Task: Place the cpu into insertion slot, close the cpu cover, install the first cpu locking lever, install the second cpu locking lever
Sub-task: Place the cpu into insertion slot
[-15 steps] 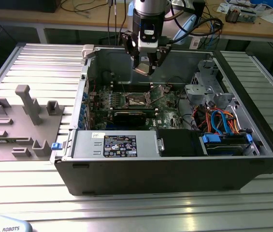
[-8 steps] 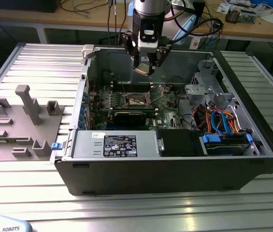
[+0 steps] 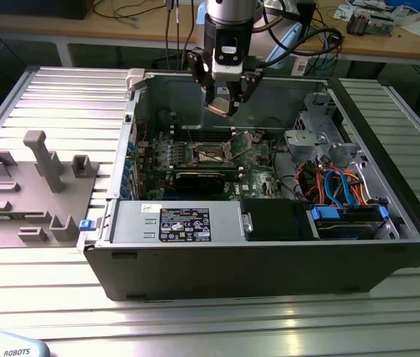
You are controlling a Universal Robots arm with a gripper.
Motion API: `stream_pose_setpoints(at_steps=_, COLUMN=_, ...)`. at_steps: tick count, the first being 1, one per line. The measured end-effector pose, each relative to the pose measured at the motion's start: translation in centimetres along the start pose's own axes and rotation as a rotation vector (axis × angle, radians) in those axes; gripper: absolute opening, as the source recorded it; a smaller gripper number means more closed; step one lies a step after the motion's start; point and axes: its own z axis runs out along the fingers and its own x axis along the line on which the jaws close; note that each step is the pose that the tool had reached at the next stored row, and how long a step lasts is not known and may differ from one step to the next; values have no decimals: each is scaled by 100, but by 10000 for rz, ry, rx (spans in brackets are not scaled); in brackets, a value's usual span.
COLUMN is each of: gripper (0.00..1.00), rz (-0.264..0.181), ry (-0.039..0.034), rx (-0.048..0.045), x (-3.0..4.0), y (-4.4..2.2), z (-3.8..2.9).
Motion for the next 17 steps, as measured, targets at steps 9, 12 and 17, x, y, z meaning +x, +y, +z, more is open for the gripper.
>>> stream_pose_setpoints(at_steps=9, gripper=54, rz=65, ry=-4, rx=-1, x=0, y=0, z=2)
stream_pose_setpoints(at_steps=12, gripper=54, rz=89, ry=-5, rx=-1, x=0, y=0, z=2)
stream_pose_setpoints(at_steps=17, gripper=54, rz=126, ry=-8, rx=-1, x=0, y=0, z=3)
